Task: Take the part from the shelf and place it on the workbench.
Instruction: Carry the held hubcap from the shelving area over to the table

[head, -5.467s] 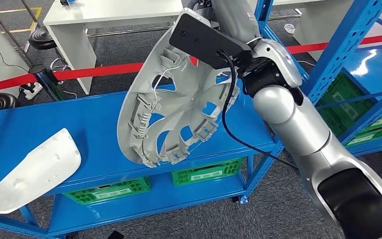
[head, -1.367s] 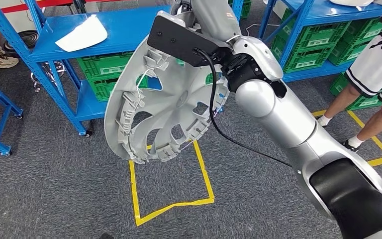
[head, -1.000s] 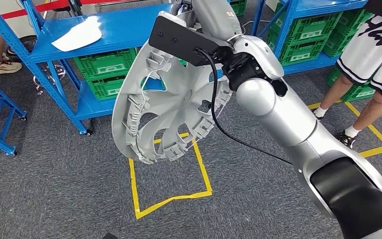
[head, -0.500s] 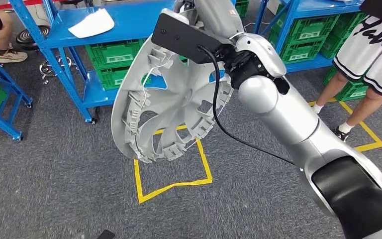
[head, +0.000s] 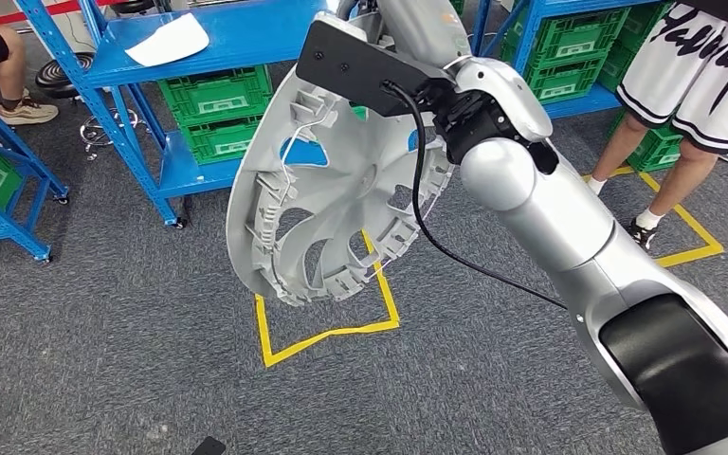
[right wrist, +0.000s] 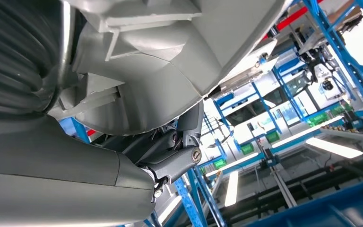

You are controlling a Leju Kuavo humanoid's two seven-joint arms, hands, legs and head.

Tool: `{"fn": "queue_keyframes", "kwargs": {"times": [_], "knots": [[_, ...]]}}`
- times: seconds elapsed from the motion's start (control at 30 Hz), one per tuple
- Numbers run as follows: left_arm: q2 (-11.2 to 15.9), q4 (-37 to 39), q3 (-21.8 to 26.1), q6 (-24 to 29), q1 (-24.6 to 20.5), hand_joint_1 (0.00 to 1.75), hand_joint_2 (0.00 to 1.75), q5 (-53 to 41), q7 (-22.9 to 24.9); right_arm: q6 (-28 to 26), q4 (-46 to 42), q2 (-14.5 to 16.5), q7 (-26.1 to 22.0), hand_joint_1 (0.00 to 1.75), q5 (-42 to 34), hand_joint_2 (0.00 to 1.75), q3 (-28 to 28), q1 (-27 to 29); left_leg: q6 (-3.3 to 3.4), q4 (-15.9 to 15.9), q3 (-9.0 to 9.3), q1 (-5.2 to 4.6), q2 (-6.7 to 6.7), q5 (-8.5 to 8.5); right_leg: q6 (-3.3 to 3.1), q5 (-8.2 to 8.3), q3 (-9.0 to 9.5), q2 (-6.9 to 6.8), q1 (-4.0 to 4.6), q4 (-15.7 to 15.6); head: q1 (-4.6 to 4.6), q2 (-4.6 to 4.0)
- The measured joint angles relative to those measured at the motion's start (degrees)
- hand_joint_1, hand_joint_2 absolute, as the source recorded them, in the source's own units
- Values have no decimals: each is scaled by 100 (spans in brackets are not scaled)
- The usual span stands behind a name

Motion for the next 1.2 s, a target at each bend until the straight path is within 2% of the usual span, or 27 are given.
{"fn": "queue_keyframes", "kwargs": {"times": [0.03,0.07,0.1,0.13,0.17,0.2,0.23,0.27,0.3,0.4,0.47,0.53,0.57,0.6,0.63,0.67,0.7,0.73,0.8,0.83,0.9,0.97,1.03,1.1,1.13,1.17,1.2], "knots": [[-1,1,-1,-2,0,0,175,1,-10,30,4,-1,-8,175,9,175,13,-1,-29,399,-122,11,0,-234,-6,40,-50,3,-1,4,-8,0],[1,2,-1,-3,2,0,175,1,-20,61,10,-1,-13,175,25,175,30,1,-51,742,-213,19,0,-392,-4,76,-100,-7,0,8,-10,1],[3,5,-1,-5,4,0,175,2,-31,83,15,-1,-16,175,48,175,51,3,-63,926,-227,22,1,-447,2,107,-145,-20,-1,15,-10,1],[5,7,-1,-8,7,0,175,2,-43,97,19,-2,-19,175,75,175,71,4,-67,892,-133,23,6,-398,12,132,-184,-41,-4,22,-10,1],[9,9,-1,-10,7,0,175,2,-54,104,21,-2,-20,175,97,175,85,5,-65,622,76,24,26,-272,23,149,-211,-72,-7,31,-10,0],[12,10,-1,-11,2,0,175,3,-62,107,21,-3,-22,175,117,175,94,2,-54,198,357,22,91,-149,36,159,-227,-103,-6,43,-10,1],[16,10,-1,-12,-6,0,175,3,-67,106,21,-7,-25,175,134,175,98,0,-22,-199,619,0,169,-63,55,168,-240,-137,1,53,-12,0],[18,10,-1,-14,-15,0,175,4,-71,105,21,-11,-26,175,149,175,98,-1,27,-493,798,-26,235,-8,78,176,-243,-176,12,60,-9,0],[20,9,-1,-15,-22,0,175,4,-74,104,21,-16,-28,175,165,175,99,-2,83,-656,884,-49,274,-8,104,183,-246,-216,23,65,-7,1],[20,10,-1,-26,-21,0,175,4,-78,102,21,-27,-28,175,210,175,100,1,231,-719,852,-51,155,28,200,175,-253,-309,30,80,0,1],[13,10,-1,-35,-26,0,175,3,-80,99,21,-43,-25,175,236,175,100,1,315,-748,818,-24,66,88,253,-47,-387,-184,18,393,3,1],[9,10,-1,-38,-35,0,175,2,-83,99,21,-66,-23,175,264,175,100,22,360,-748,767,-17,-29,132,278,-451,-716,-23,4,1131,4,1],[9,10,-1,-39,-34,0,175,2,-83,102,21,-78,-22,175,278,175,100,43,364,-740,740,-19,-87,148,284,-600,-881,5,2,1499,4,1],[9,10,-1,-41,-31,0,175,2,-83,104,21,-89,-21,175,291,175,100,68,360,-727,715,-21,-152,162,281,-650,-980,17,2,1715,3,1],[9,10,-1,-42,-28,0,175,2,-83,107,21,-97,-20,175,300,175,100,88,354,-709,692,-21,-222,172,270,-585,-971,28,2,1711,4,1],[8,10,-1,-43,-27,0,175,2,-83,108,21,-101,-20,175,308,175,100,100,346,-688,674,-22,-291,178,251,-422,-849,54,2,1476,4,1],[5,10,-1,-44,-27,0,175,2,-83,108,21,-104,-20,175,313,175,99,101,337,-667,659,-19,-355,180,224,-211,-646,135,2,1084,5,1],[-3,10,-1,-44,-31,0,175,1,-83,108,21,-106,-22,175,316,175,98,96,319,-643,637,-24,-415,184,199,-59,-447,282,-4,685,0,1],[-13,10,-1,-44,-41,0,175,-1,-84,109,16,-113,-24,175,319,175,95,90,259,-616,582,-11,-530,205,182,74,-230,491,-7,207,-8,1],[-15,10,-1,-44,-40,0,175,-1,-84,110,14,-115,-24,175,319,175,94,92,214,-622,555,-1,-592,226,178,61,-219,509,0,153,-10,1],[-5,14,-1,-45,-22,0,175,-2,-83,113,12,-116,-21,175,324,175,93,94,134,-643,517,12,-676,259,140,95,-213,367,-3,111,-5,1],[-4,19,-2,-49,-14,0,175,-2,-83,114,8,-114,-23,175,333,175,92,84,78,-451,405,-10,-481,127,73,137,-191,218,-39,55,-32,1],[-8,19,-3,-50,-26,0,175,-2,-83,119,4,-114,-26,175,338,175,90,76,26,153,133,-4,-184,-206,35,151,-185,72,-47,35,-64,1],[-8,20,-3,-50,-28,0,175,-2,-83,128,5,-114,-24,175,339,175,89,81,-30,761,-131,35,-77,-430,30,148,-193,-77,-47,37,-67,1],[-6,21,-3,-50,-24,0,175,-2,-83,132,6,-114,-24,175,339,175,89,86,-51,821,-146,53,-53,-398,33,145,-195,-151,-49,40,-68,1],[-3,21,-3,-50,-21,0,175,-2,-83,134,5,-114,-24,175,339,175,89,88,-64,655,-47,67,-22,-266,41,139,-195,-220,-52,45,-68,1],[2,21,-3,-50,-21,0,175,-3,-83,135,5,-114,-24,175,338,175,89,87,-67,306,147,75,51,-74,56,128,-189,-287,-55,53,-69,1]]}}
